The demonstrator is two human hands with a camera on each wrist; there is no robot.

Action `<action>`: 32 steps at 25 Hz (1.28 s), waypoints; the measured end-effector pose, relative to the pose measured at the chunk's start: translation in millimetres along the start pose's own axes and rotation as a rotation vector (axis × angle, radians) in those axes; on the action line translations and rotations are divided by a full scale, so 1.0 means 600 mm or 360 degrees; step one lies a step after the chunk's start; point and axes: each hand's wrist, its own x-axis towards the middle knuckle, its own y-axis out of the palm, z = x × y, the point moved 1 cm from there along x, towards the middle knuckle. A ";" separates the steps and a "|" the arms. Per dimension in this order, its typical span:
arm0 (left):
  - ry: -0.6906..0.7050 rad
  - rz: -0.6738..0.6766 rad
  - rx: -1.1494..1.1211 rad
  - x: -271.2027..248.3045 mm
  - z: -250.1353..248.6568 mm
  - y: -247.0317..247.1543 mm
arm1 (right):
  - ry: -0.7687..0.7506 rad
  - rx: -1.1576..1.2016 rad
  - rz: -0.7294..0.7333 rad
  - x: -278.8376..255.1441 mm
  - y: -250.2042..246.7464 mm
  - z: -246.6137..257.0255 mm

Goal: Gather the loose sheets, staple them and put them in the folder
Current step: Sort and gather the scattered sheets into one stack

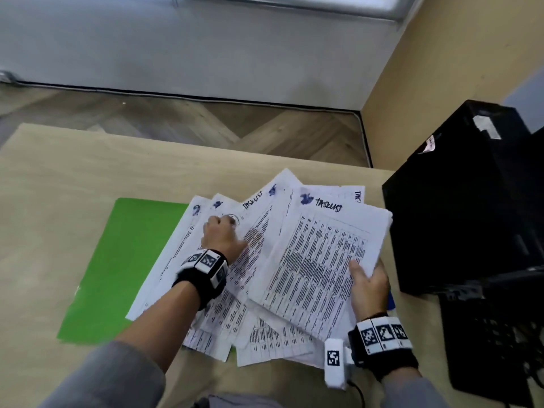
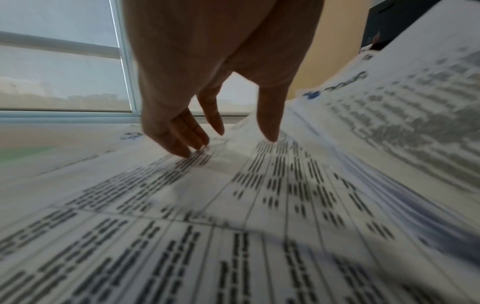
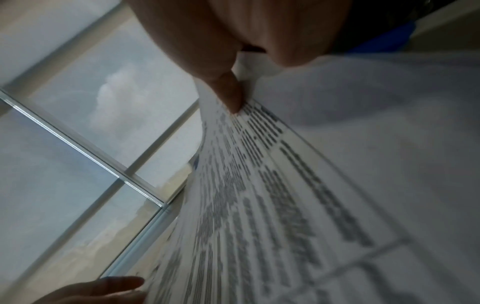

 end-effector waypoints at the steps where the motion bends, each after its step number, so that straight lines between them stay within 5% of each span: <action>1: 0.0030 0.0044 -0.0096 0.007 0.000 -0.001 | -0.0009 -0.0001 -0.0104 -0.002 -0.010 -0.002; 12: 0.0126 0.0664 -0.0024 -0.003 -0.029 0.005 | 0.0435 0.0040 -0.0098 0.010 -0.006 -0.071; 15: 0.0118 0.0928 -0.0338 -0.017 -0.014 0.001 | 0.0552 0.0033 -0.0002 0.007 0.002 -0.070; 18: 0.0088 0.1195 -0.0659 -0.035 -0.008 -0.006 | 0.0425 0.0042 0.0190 -0.005 0.015 -0.063; 23: -0.0354 0.1384 -0.1584 -0.035 -0.002 -0.037 | 0.0485 0.0122 0.0578 -0.004 0.008 -0.069; 27: -0.0103 0.1011 -0.0755 -0.043 -0.017 -0.029 | 0.0471 0.0247 0.0798 -0.026 0.013 -0.056; 32: 0.0124 0.1066 -0.1294 -0.087 -0.055 -0.055 | 0.0463 0.0624 0.0693 -0.044 -0.002 -0.036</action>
